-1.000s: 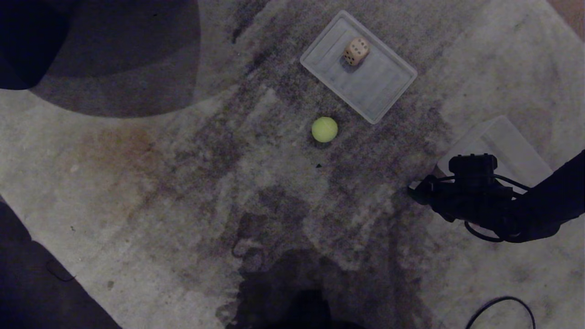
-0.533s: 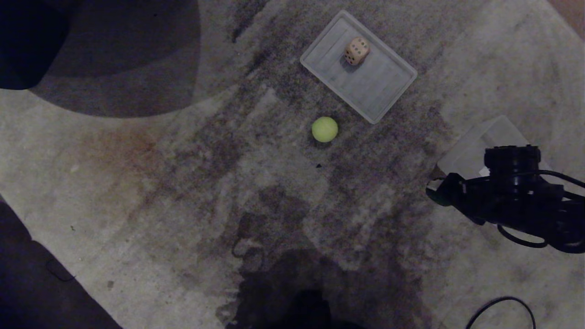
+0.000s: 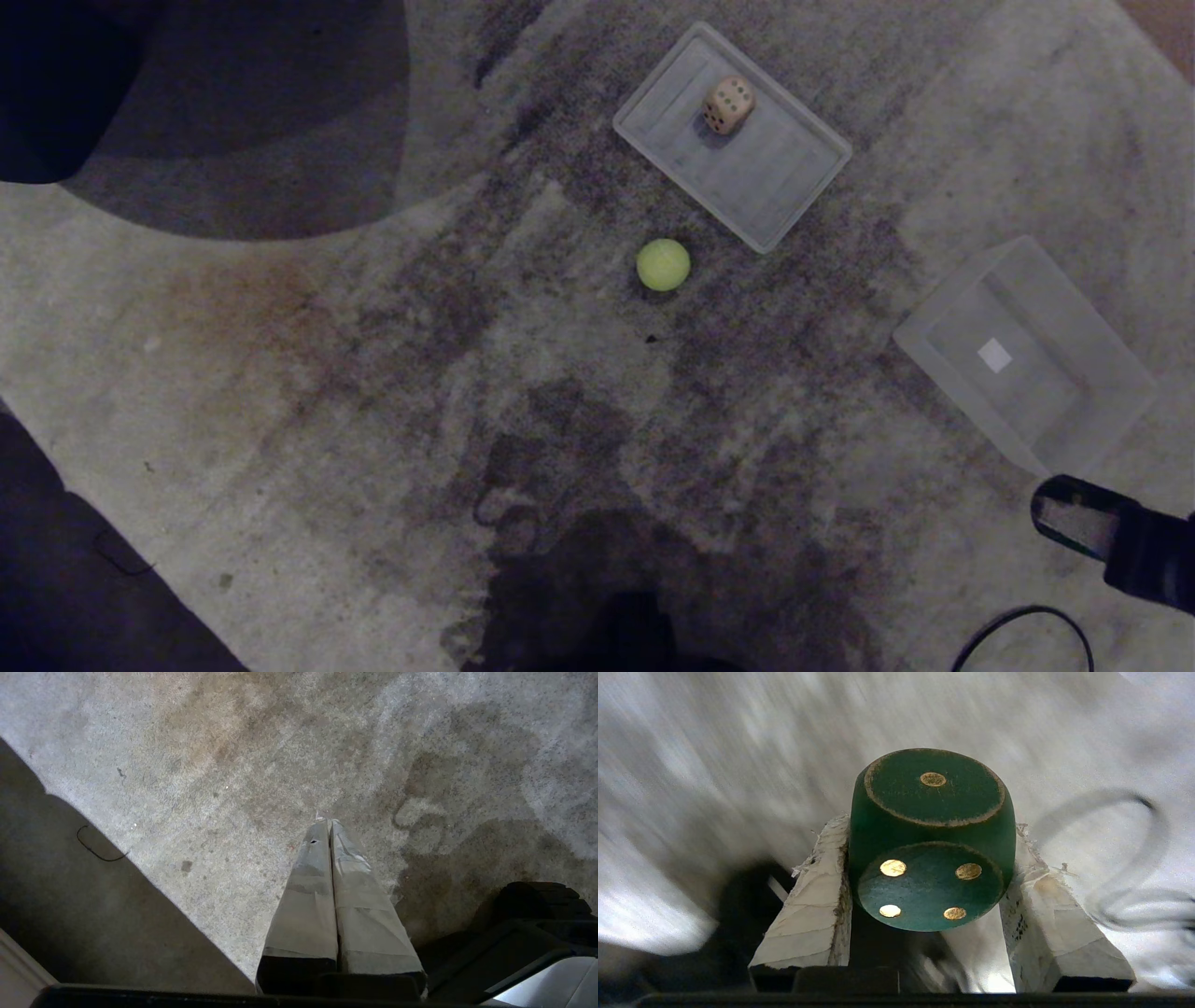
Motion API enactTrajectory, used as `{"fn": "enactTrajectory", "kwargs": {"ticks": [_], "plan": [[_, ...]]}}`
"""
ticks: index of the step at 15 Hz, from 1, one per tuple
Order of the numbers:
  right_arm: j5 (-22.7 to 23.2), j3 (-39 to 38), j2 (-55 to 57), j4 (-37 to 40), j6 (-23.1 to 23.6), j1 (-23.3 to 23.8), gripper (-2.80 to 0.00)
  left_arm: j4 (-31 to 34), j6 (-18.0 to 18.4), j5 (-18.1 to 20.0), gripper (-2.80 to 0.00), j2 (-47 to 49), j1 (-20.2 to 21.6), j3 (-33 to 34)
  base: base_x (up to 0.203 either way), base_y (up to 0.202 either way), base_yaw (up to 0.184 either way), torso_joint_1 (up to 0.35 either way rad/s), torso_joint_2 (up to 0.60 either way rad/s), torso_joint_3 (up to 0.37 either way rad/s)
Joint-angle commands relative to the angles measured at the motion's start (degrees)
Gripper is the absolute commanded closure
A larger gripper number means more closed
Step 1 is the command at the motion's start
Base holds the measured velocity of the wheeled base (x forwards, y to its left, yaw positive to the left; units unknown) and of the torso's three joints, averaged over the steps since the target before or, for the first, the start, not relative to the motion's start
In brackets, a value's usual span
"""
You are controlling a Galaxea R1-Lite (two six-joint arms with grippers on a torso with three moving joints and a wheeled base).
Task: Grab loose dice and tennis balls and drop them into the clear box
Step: Put the toys in the box
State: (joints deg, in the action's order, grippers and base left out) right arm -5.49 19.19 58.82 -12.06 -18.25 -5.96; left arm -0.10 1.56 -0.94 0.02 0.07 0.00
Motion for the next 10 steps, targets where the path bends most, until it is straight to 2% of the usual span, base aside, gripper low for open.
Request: {"fn": "enactTrajectory", "kwargs": {"ticks": [1, 3, 6, 10], "plan": [[-0.22, -3.63, -13.49, 5.6, 2.86, 4.24, 0.0, 0.01, 0.02, -0.03, 0.0, 0.06, 0.01, 0.09, 0.0, 0.0, 0.0, 0.0, 0.0, 0.0], [-0.27, -3.23, -10.65, 4.71, 3.45, 9.38, 0.0, 0.01, 0.02, -0.03, 0.0, 0.06, 0.01, 0.09, 0.0, 0.0, 0.0, 0.0, 0.0, 0.0], [-0.19, -0.84, 1.64, -3.84, 2.59, 17.14, 0.0, 0.01, 0.02, -0.03, 0.0, 0.06, 0.01, 0.09, 0.0, 0.0, 0.0, 0.0, 0.0, 0.0], [-0.29, 8.37, 17.26, -12.97, -1.37, 22.21, 0.0, 0.01, 0.02, -0.03, 0.0, 0.06, 0.01, 0.09, 0.0, 0.0, 0.0, 0.0, 0.0, 0.0]]}}
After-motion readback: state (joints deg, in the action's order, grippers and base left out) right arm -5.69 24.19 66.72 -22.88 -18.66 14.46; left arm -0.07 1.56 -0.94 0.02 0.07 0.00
